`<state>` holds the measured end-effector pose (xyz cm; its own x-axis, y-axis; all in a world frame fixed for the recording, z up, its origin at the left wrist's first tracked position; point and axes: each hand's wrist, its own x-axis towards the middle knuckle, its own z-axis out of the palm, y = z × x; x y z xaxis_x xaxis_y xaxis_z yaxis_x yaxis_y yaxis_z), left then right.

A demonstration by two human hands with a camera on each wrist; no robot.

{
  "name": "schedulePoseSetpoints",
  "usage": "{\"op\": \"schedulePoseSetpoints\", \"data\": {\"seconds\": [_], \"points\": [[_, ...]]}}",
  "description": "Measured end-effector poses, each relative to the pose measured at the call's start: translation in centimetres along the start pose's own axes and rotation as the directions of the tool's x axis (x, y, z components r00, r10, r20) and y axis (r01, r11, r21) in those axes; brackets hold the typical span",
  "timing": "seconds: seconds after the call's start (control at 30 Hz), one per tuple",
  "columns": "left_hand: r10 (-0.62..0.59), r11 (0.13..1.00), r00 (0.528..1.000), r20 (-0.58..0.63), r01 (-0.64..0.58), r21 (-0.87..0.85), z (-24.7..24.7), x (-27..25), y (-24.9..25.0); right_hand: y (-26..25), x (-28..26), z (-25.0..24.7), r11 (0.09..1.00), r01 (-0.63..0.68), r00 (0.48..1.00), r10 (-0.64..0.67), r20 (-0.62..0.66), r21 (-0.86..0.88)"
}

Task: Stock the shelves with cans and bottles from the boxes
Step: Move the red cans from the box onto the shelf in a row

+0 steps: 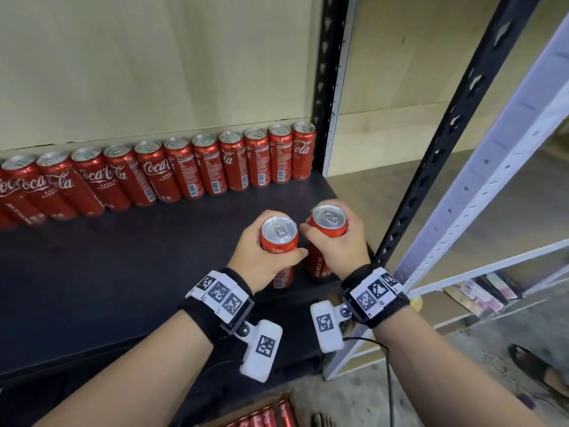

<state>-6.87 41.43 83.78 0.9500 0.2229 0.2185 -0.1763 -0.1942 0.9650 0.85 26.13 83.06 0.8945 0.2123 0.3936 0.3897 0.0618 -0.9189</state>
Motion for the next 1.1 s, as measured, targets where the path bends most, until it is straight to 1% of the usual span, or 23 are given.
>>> {"op": "schedulePoseSetpoints", "data": {"seconds": [0.07, 0.17, 0.23, 0.27, 0.37, 0.43, 0.5, 0.57, 0.63, 0.7, 0.77, 0.83, 0.9, 1.0, 1.1], "points": [[0.008, 1.000, 1.000, 0.015, -0.008, 0.015, 0.0, 0.2, -0.1, 0.2, 0.0, 0.1, 1.000, 0.001, 1.000, -0.001, 0.012, 0.015], [-0.060, 0.998, 0.997, 0.044, 0.058, 0.034, -0.4, -0.2, -0.4, 0.1, -0.3, 0.1, 1.000, -0.021, 0.999, 0.021, 0.028, 0.011], [-0.099, 0.992, 0.993, 0.066, 0.093, 0.090, -1.0, -0.8, -0.5, -0.2, -0.8, -0.3, 0.999, -0.044, 0.998, 0.044, 0.043, -0.011], [-0.098, 0.987, 0.993, 0.072, 0.088, 0.133, -1.4, -1.1, -0.5, -0.4, -1.1, -0.6, 0.997, -0.063, 0.997, 0.064, 0.048, -0.034], [-0.034, 0.973, 0.998, 0.048, 0.022, 0.230, -2.9, -1.9, 0.3, -1.3, -2.3, -1.8, 0.980, -0.096, 0.994, 0.104, 0.040, -0.171], [0.010, 0.961, 1.000, -0.012, -0.006, 0.277, -4.0, -2.3, 1.1, -2.1, -3.0, -2.7, 0.947, -0.081, 0.995, 0.097, 0.034, -0.312], [0.047, 0.938, 0.998, -0.040, -0.030, 0.346, -4.8, -2.4, 1.9, -2.7, -3.2, -3.4, 0.906, -0.066, 0.994, 0.095, 0.050, -0.419], [0.089, 0.896, 0.996, -0.008, -0.076, 0.438, -5.2, -2.4, 2.7, -3.3, -3.2, -3.9, 0.857, -0.048, 0.994, 0.092, 0.061, -0.512], [0.106, 0.836, 0.992, 0.070, -0.127, 0.533, -5.4, -1.8, 3.4, -3.8, -2.7, -4.2, 0.785, -0.014, 0.990, 0.098, 0.102, -0.619], [0.082, 0.768, 0.985, 0.153, -0.161, 0.620, -5.5, -0.9, 4.1, -4.5, -1.9, -4.2, 0.722, 0.013, 0.977, 0.139, 0.163, -0.692], [0.042, 0.717, 0.976, 0.215, -0.180, 0.674, -5.4, 0.1, 4.7, -5.4, -1.0, -4.0, 0.682, 0.031, 0.958, 0.189, 0.216, -0.731], [0.024, 0.700, 0.966, 0.257, -0.200, 0.686, -5.1, 0.9, 5.0, -6.0, -0.3, -3.9, 0.650, 0.073, 0.942, 0.205, 0.267, -0.757], [0.011, 0.704, 0.961, 0.277, -0.204, 0.680, -4.8, 1.4, 5.1, -6.4, 0.1, -3.7, 0.638, 0.092, 0.935, 0.208, 0.286, -0.764], [-0.007, 0.716, 0.963, 0.270, -0.184, 0.673, -4.4, 2.4, 4.7, -6.3, 0.4, -3.4, 0.648, 0.050, 0.937, 0.233, 0.261, -0.760], [-0.006, 0.705, 0.965, 0.263, -0.182, 0.685, -4.1, 3.9, 4.5, -5.7, 1.1, -2.7, 0.655, 0.034, 0.945, 0.224, 0.237, -0.755]]}}
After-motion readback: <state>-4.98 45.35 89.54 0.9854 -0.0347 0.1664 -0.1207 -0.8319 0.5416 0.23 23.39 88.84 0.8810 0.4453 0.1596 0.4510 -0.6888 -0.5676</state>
